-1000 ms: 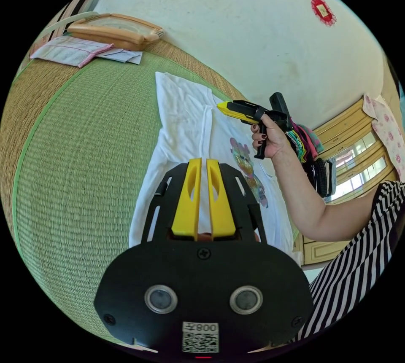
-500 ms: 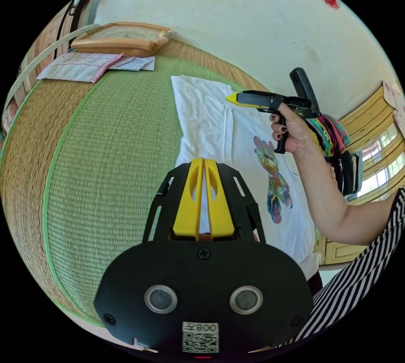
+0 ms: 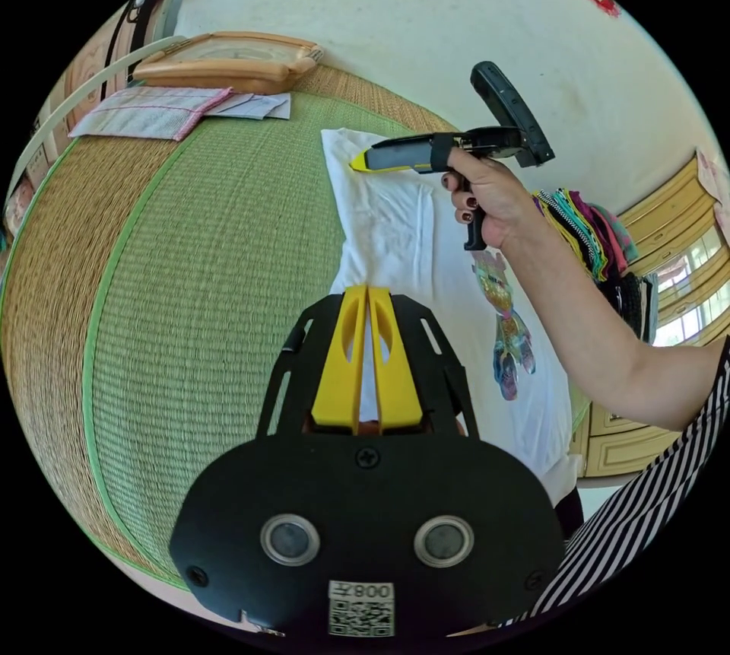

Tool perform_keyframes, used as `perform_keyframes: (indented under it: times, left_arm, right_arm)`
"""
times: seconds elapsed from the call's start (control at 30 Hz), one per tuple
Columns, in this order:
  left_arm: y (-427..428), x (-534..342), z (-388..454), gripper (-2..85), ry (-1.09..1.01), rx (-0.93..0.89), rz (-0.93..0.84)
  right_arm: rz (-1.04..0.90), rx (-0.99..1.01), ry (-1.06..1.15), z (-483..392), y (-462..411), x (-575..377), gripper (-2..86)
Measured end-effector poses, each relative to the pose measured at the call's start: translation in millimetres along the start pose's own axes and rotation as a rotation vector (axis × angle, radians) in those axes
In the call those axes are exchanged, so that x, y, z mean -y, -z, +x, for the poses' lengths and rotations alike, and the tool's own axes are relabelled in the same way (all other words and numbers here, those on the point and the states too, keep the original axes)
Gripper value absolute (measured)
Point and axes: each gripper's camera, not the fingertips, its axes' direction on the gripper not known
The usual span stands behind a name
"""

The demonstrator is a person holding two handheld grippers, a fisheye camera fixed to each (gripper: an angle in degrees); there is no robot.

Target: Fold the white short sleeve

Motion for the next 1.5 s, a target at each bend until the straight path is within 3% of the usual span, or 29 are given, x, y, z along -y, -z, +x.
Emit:
perform_keyframes:
  times: [0.23,0.5,0.7,0.83,1.13,1.3,1.43,1.5]
  left_arm:
    - [65,1,-30,0.2,0.015,-0.047,0.047]
    - [115,15,-41,0.2,-0.04,-0.089,0.021]
    - [133,24,-53,0.2,-0.061,-0.03,-0.093]
    - [192,6,-61,0.2,-0.045,-0.085,-0.044]
    - [391,-102,-43,0.2,-0.066,-0.248,0.156]
    - [554,-170,25,0.2,-0.214,-0.112,0.435]
    - [699,-240,114,0.3,-0.438,0.055,0.717]
    - [750,-274,147,0.5,-0.527,0.057,0.829]
  right_arm:
    - [0.108,-0.026,-0.024,26,101,-81,0.1]
    - [0.201,-0.241,-0.401,133,273,-327,0.0]
    - [0.148,-0.221,-0.533,170,292,-406,0.1]
    - [0.162,-0.173,-0.543,171,335,-421,0.1]
    - [0.443,-0.226,-0.478,49,569,-541,0.1]
    - [0.724,-0.48,-0.301,-126,739,-631,0.1]
    - [0.924,-0.682,-0.158,-258,820,-698,0.1]
    - [1.032,-0.778,-0.073,-331,853,-741,0.2]
